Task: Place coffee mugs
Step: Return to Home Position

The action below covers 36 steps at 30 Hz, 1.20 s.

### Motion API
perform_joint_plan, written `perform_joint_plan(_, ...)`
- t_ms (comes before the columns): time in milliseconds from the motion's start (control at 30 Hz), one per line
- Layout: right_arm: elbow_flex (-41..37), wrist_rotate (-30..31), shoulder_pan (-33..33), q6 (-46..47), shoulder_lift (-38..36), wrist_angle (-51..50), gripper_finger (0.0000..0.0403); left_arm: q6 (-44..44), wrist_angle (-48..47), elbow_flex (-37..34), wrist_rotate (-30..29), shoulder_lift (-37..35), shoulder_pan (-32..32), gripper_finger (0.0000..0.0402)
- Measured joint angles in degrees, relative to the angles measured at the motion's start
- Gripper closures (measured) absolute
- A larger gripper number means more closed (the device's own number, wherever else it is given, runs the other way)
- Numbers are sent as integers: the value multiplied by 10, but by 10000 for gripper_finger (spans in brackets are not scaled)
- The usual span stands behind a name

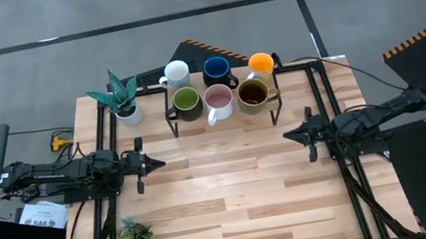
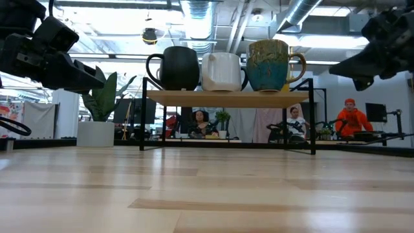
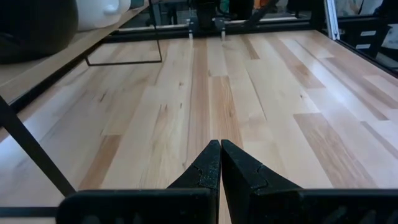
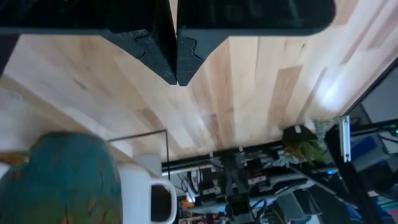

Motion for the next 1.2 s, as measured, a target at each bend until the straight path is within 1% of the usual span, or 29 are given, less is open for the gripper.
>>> perform_joint_plan(67,0,5,8,6,-25,-34,383,0,0,0,0,0,0,401)
perform_joint_plan(167,0,32,20,1,-60,-56,382,0,0,0,0,0,0,401)
perform_joint_plan(267,-7,42,29,-14,-84,-36,383,0,0,0,0,0,0,401)
perform_joint_plan(333,-14,40,36,-22,-81,-8,382,0,0,0,0,0,0,401)
perform_joint_plan(433,-31,21,48,-45,-69,51,382,0,0,0,0,0,0,401)
perform_joint_plan(500,-44,-9,53,-59,-64,84,382,0,0,0,0,0,0,401)
perform_joint_plan(567,-45,-31,55,-58,-58,87,382,0,0,0,0,-1,-1,401)
perform_joint_plan(733,-46,-49,55,-42,-42,86,382,0,-2,0,1,-15,-1,401)
perform_joint_plan(833,-46,-50,55,-45,-32,85,382,0,0,0,1,-47,-1,401)
perform_joint_plan(1000,-46,-50,55,-70,-17,85,381,0,4,0,1,-129,-1,401)
perform_joint_plan(1133,-46,-50,55,-90,-10,85,371,0,38,0,0,-124,-1,401)
perform_joint_plan(1200,-46,-50,55,-88,-8,85,366,0,12,0,0,-127,-1,401)
